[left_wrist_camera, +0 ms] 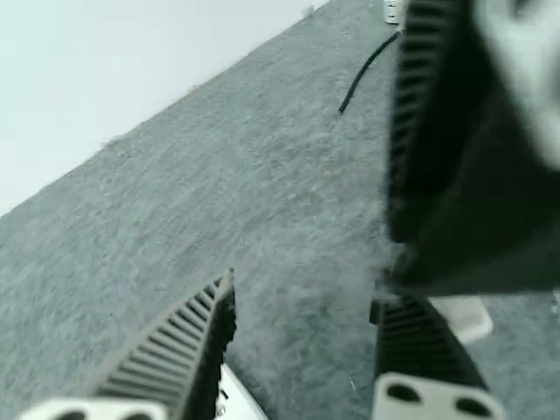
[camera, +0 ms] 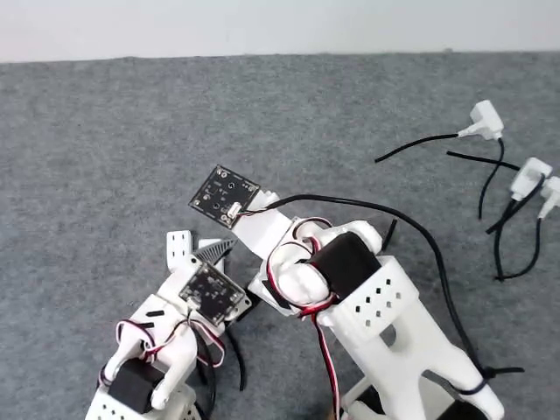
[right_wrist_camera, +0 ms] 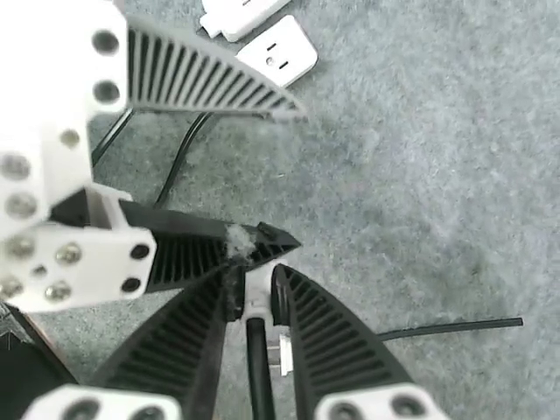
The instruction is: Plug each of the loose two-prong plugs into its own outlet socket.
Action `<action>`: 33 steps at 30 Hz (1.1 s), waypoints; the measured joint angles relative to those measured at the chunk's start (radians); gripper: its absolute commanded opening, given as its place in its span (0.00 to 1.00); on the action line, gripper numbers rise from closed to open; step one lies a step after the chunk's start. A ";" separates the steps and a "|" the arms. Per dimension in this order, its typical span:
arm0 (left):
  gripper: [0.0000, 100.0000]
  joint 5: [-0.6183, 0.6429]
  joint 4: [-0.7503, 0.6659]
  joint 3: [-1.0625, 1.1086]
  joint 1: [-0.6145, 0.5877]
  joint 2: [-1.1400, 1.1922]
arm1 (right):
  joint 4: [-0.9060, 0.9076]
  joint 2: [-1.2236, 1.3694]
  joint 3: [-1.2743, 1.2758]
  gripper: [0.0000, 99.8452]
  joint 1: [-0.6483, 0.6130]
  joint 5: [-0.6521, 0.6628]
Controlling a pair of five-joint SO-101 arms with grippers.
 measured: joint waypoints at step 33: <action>0.24 0.037 -0.048 0.005 -0.259 0.000 | -0.107 0.094 0.566 0.15 0.239 0.327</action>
